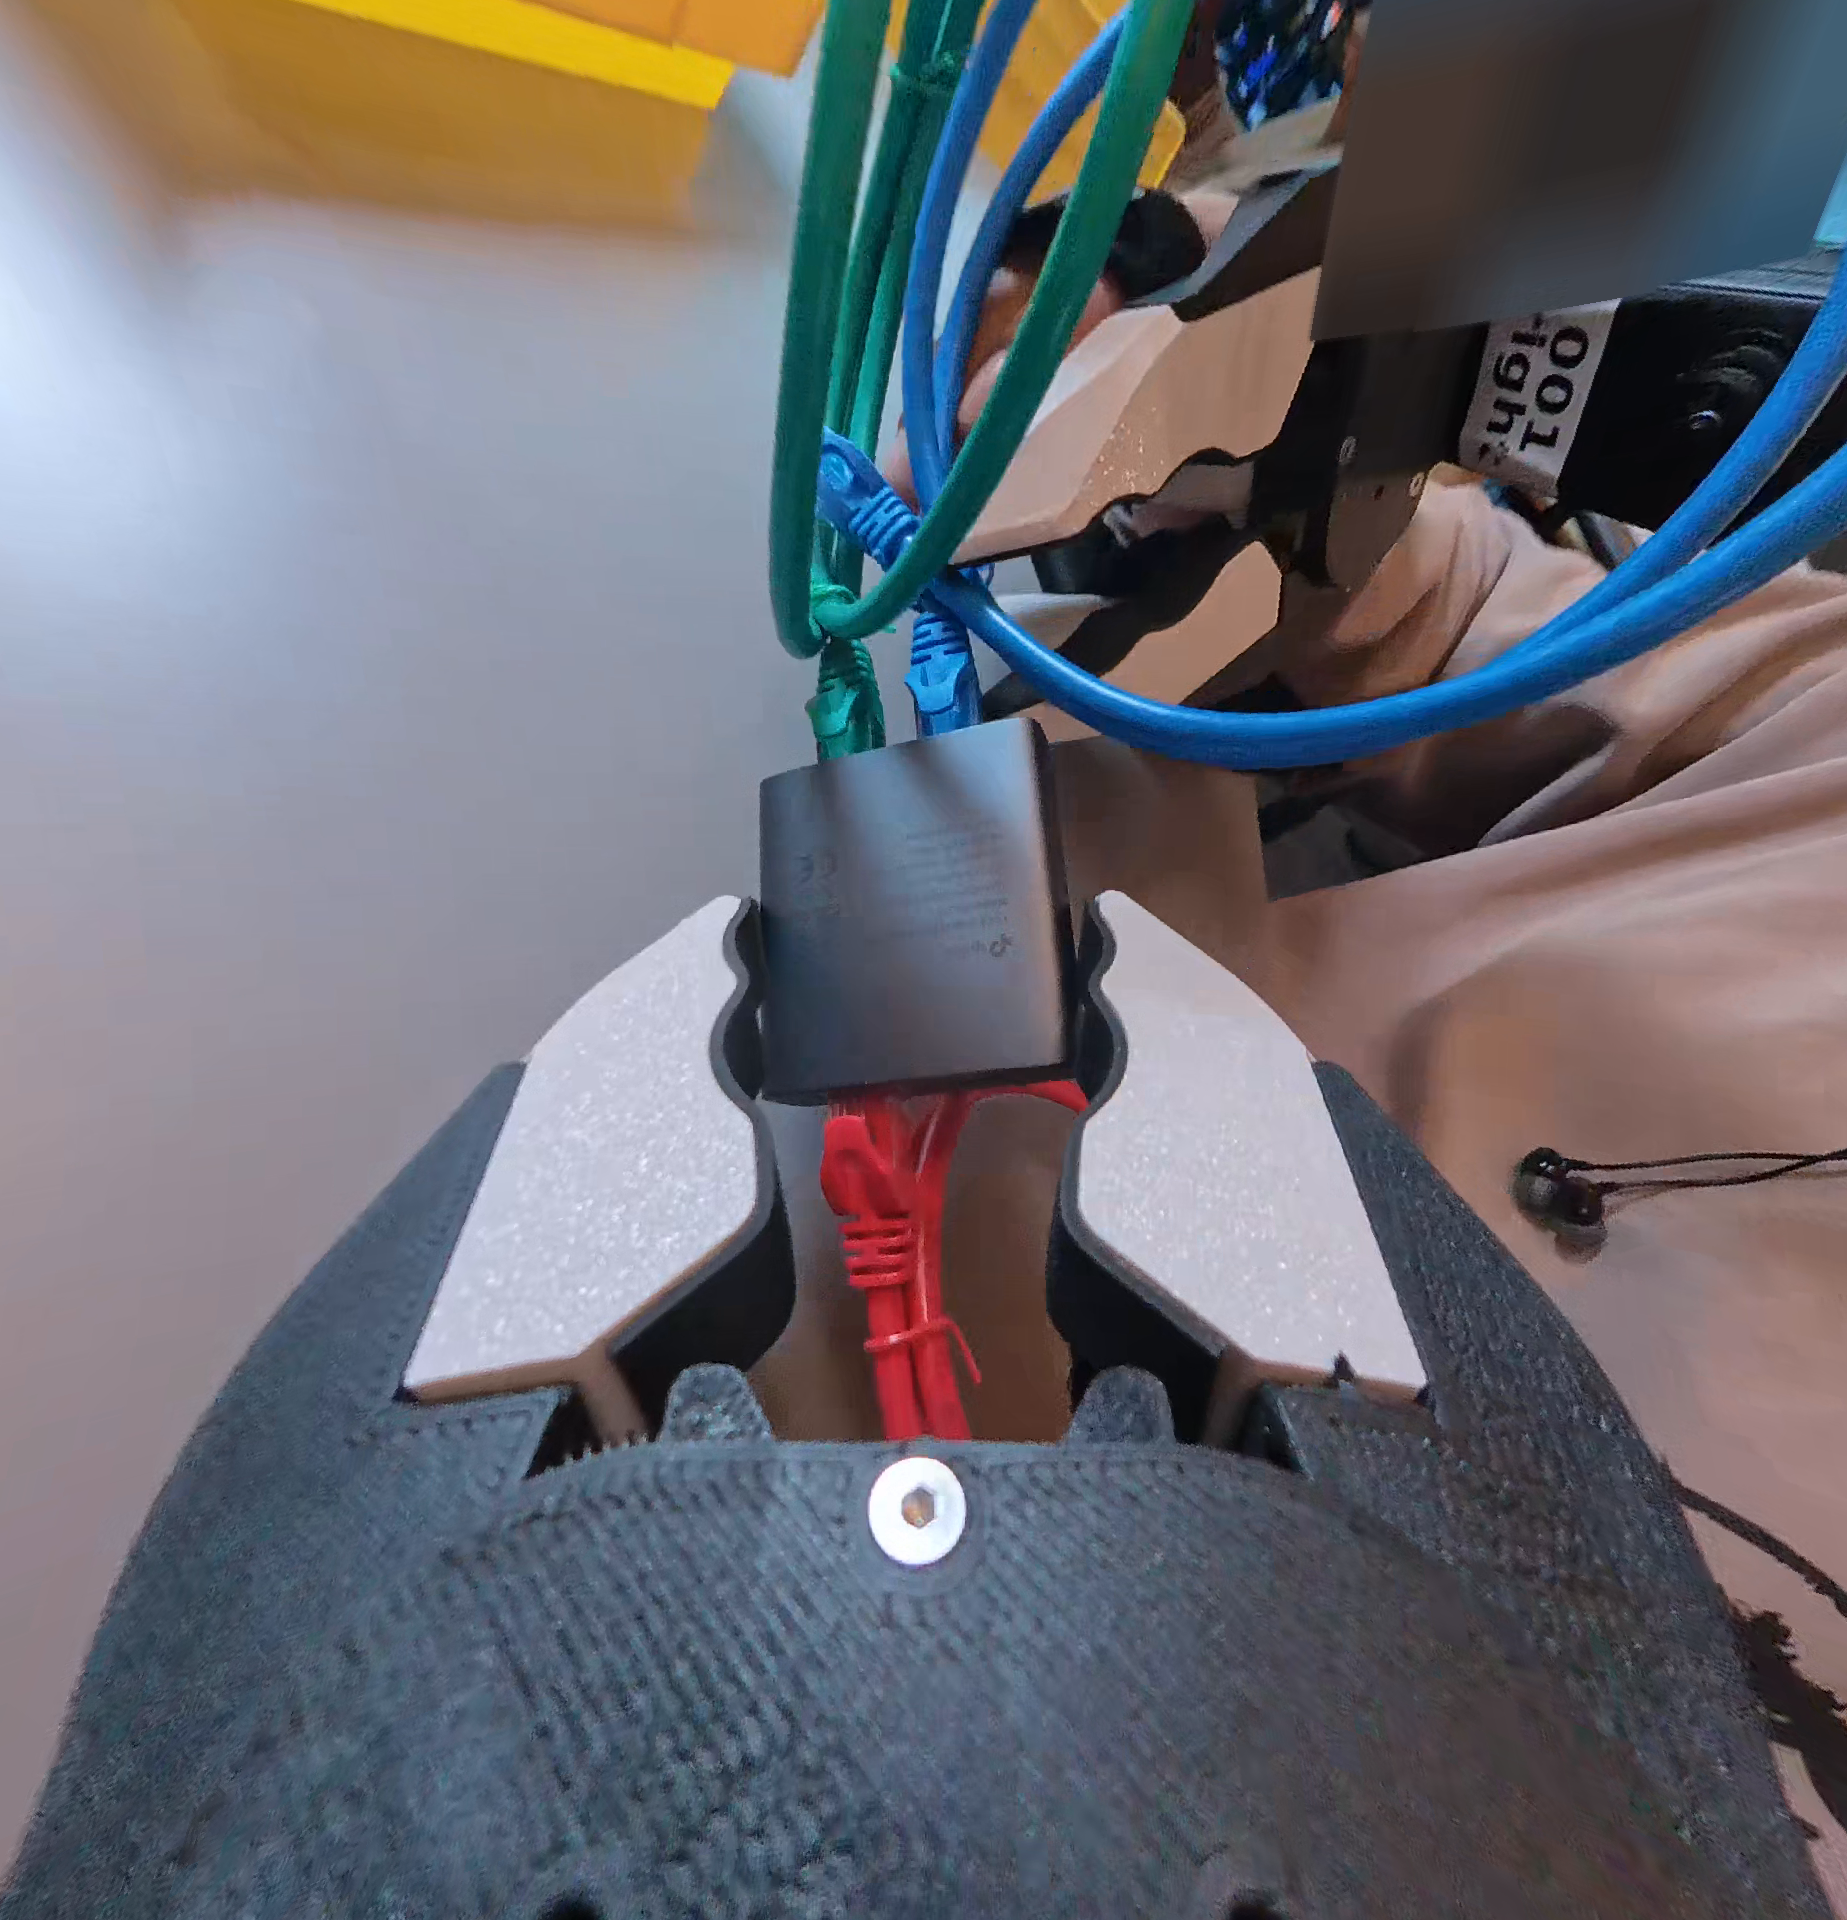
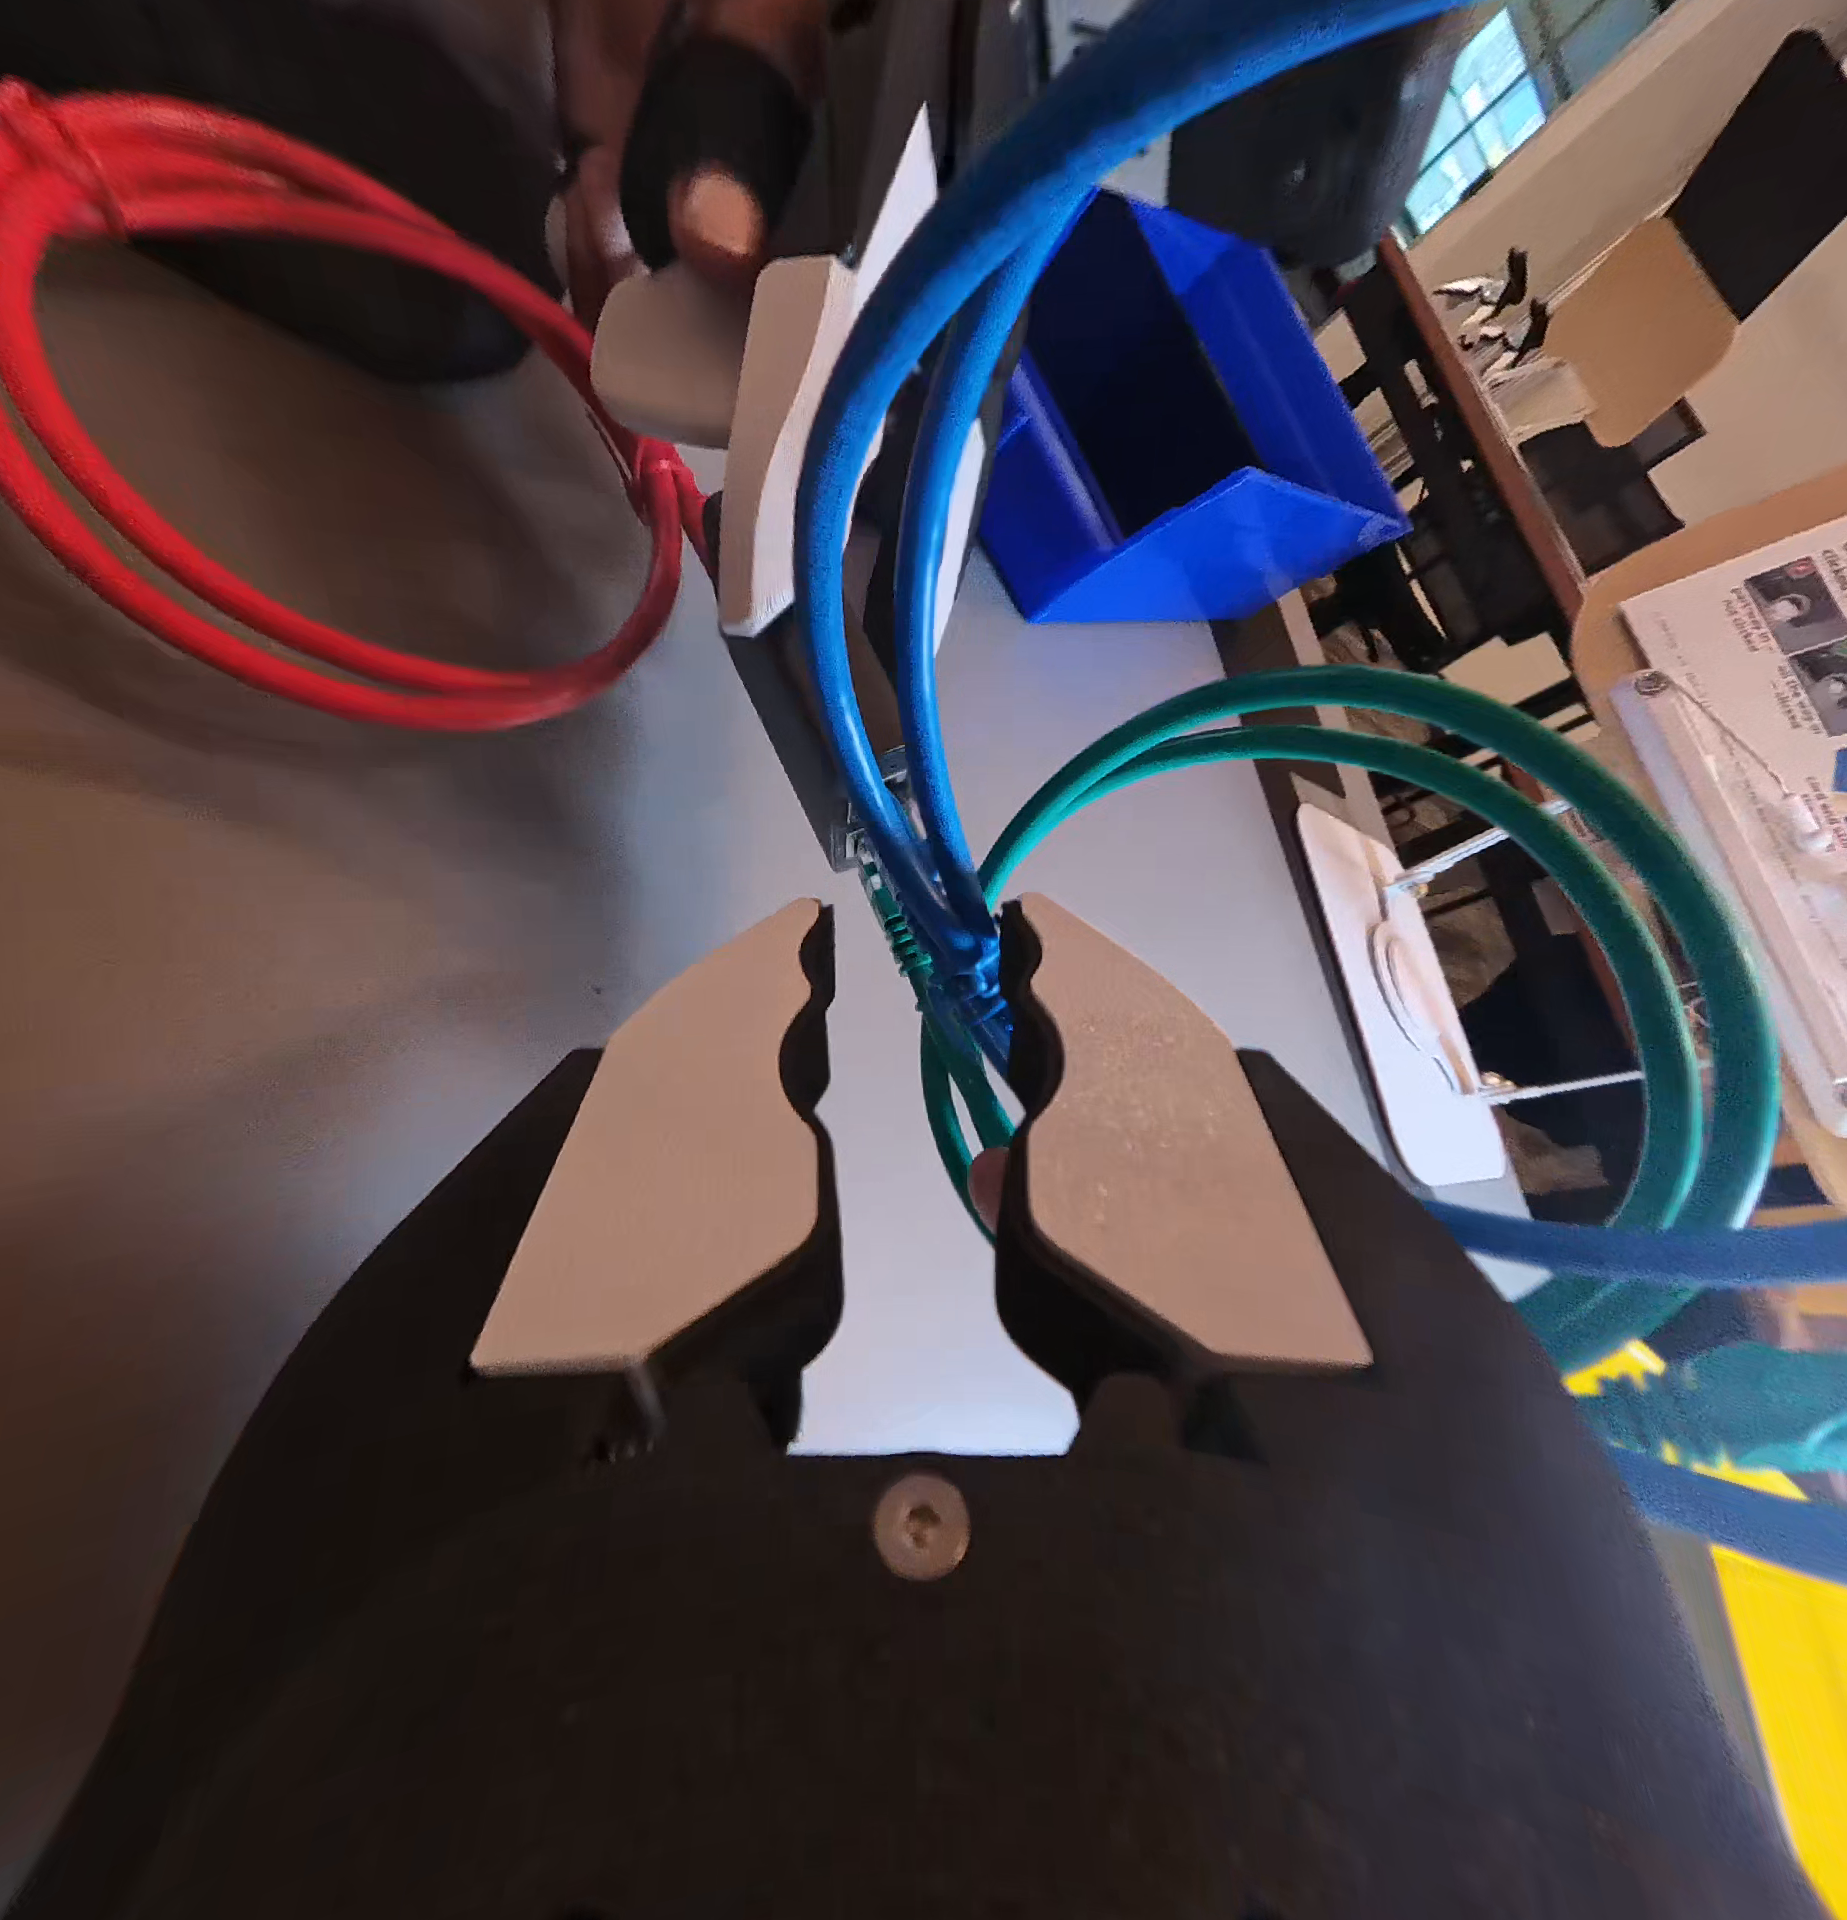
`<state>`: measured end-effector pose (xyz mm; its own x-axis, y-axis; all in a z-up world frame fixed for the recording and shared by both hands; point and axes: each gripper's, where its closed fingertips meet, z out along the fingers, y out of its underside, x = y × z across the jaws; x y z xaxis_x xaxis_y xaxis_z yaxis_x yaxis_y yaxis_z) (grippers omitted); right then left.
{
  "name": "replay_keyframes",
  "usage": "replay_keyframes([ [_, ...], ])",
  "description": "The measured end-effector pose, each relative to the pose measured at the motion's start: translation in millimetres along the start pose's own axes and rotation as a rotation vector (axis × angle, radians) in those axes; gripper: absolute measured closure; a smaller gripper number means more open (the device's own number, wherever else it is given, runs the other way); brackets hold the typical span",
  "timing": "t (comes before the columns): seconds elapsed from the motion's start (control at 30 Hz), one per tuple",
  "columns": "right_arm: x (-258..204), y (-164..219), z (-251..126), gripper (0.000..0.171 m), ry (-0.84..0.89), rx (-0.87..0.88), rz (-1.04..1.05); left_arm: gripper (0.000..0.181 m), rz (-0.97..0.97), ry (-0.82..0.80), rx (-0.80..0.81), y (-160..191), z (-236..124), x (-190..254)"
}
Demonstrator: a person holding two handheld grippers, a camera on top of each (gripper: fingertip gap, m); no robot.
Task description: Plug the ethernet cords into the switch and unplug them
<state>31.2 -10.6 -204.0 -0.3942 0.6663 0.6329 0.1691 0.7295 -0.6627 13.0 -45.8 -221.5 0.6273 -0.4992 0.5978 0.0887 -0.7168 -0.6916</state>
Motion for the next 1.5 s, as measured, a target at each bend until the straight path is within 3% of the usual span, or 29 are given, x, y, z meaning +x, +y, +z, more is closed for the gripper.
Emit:
replay_keyframes([
  [0.17, -9, 9, 6, 0.149, -0.003, -0.093, -0.103, 0.123, 0.094, -0.065, -0.122, 18, 9, 0],
  [0.33, -14, 14, 5, 0.155, -0.022, -0.167, -0.116, 0.123, 0.210, -0.131, -0.135, 16, 9, -4],
  [0.37, -12, 15, 5, 0.155, -0.010, -0.186, -0.103, 0.125, 0.258, -0.161, -0.127, 14, 8, -6],
  [0.4, -11, 16, 6, 0.155, -0.009, -0.201, -0.079, 0.146, 0.329, -0.177, -0.111, 10, 6, -4],
  [0.5, -11, 24, 7, 0.155, -0.047, -0.213, 0.080, 0.144, 0.572, -0.344, -0.099, -1, -1, -7],
  [0.6, -6, 24, 7, 0.156, -0.057, -0.193, 0.197, 0.145, 0.745, -0.479, -0.194, 6, 3, -15],
  [0.7, -7, 16, 6, 0.156, -0.083, -0.153, 0.258, 0.160, 0.845, -0.565, -0.231, 5, 6, -22],
  [0.97, -14, 6, -6, 0.158, -0.169, -0.158, 0.233, 0.160, 0.838, -0.537, -0.273, 10, 2, -22],
  [1.13, -40, -29, -28, 0.161, -0.379, -0.040, 0.273, 0.160, 0.593, -0.554, -0.256, 10, -7, -38],
  [1.23, -42, -9, -5, 0.159, -0.254, -0.118, 0.132, 0.160, 0.534, -0.480, -0.236, 12, -2, -29],
  [1.37, -29, -3, 16, 0.157, -0.191, -0.130, 0.191, 0.160, 0.618, -0.467, -0.271, 17, 4, -20],
  [1.5, -21, -1, 14, 0.156, -0.185, -0.120, 0.231, 0.160, 0.764, -0.491, -0.305, 18, -1, -22],
])
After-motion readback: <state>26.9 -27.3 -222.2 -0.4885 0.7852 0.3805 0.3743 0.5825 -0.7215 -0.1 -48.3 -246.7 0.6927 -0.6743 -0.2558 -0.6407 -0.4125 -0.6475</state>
